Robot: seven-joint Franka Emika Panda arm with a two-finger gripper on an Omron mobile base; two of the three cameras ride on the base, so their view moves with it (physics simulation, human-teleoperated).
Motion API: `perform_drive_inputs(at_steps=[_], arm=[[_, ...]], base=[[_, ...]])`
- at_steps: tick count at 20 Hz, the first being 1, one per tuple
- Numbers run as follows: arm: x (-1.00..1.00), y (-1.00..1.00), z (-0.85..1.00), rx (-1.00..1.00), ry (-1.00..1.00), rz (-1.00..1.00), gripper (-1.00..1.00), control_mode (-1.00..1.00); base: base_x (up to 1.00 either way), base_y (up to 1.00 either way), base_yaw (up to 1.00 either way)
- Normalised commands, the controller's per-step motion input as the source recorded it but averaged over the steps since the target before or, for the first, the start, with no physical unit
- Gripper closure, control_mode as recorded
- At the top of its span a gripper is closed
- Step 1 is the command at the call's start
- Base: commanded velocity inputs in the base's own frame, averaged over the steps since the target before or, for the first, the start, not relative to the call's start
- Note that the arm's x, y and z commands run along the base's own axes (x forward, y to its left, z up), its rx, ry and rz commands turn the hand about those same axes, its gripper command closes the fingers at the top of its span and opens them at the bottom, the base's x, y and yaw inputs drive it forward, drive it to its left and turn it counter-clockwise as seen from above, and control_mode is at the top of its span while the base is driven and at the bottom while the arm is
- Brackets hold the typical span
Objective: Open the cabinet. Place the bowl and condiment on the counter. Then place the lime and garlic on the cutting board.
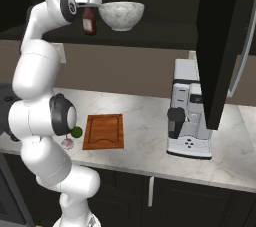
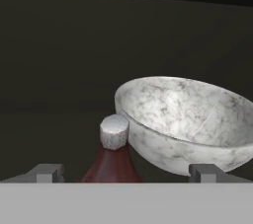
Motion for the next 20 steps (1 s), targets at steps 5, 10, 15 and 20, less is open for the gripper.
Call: perform_drive_inputs(at_steps=[5,10,15,20], arm=[[0.13,0.01,-0.03,-0.02,0.0,0.0,-1.0,-1.0],[0.09,0.0,-0.02,-0.03,0.0,0.0,-1.0,-1.0],[0.05,0.0,-0.01,-0.03,0.0,0.0,-1.0,-1.0],[0.02,0.0,-0.01,-0.02,0.0,0.0,-1.0,-1.0]], base=[[0.0,0.0,0.0],[0.0,0.0,0.0],[0.0,0.0,0.0],[0.0,0.0,0.0]])
